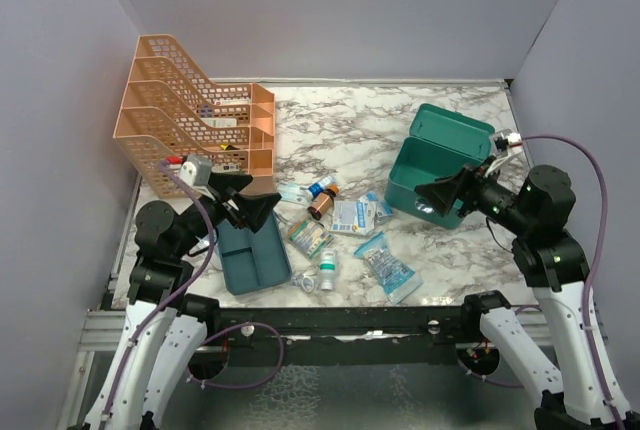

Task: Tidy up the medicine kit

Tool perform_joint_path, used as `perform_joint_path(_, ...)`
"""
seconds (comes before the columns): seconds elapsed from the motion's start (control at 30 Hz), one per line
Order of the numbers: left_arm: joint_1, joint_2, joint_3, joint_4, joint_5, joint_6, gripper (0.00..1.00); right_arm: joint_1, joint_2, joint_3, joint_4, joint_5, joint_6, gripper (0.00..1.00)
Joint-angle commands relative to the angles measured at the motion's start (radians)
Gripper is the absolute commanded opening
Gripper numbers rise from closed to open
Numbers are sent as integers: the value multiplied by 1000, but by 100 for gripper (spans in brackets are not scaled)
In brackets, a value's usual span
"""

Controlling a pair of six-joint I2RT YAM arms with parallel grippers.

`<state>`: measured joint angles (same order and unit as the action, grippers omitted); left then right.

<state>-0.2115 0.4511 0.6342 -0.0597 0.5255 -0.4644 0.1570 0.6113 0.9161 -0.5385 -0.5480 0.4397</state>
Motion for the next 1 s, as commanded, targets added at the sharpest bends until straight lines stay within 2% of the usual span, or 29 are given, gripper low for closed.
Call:
perform_joint_path(0.0, -26, 74, -38, 98, 121, -47, 99, -4, 62, 0, -79, 22, 3, 67)
perform_joint_path(0.17, -53, 247, -31, 140, 177, -27, 99, -4, 97, 5, -161, 407, 76, 67)
perform_joint_path(0.27, -74, 330, -8, 147, 160, -30, 99, -4, 123, 12, -261, 661, 189, 67)
perform_joint_path(0.33, -86, 378, 3, 147, 133, -56, 99, -4, 146, 14, -305, 761, 232, 67)
perform_joint_path(0.47, -111, 449, 6, 143, 65, -140, 99, -4, 252, 41, -363, 854, 280, 70)
perform_joint_path(0.6, -134, 498, 35, 123, -6, -181, 98, -5, 414, 113, -382, 922, 259, 71)
perform_joint_path(0.77, -142, 565, 82, 85, -163, -146, 96, -6, 561, 139, -323, 1004, 190, 70)
perform_joint_path(0.97, -148, 687, 114, 137, -191, -86, 94, -18, 632, 131, -280, 1075, 178, 67)
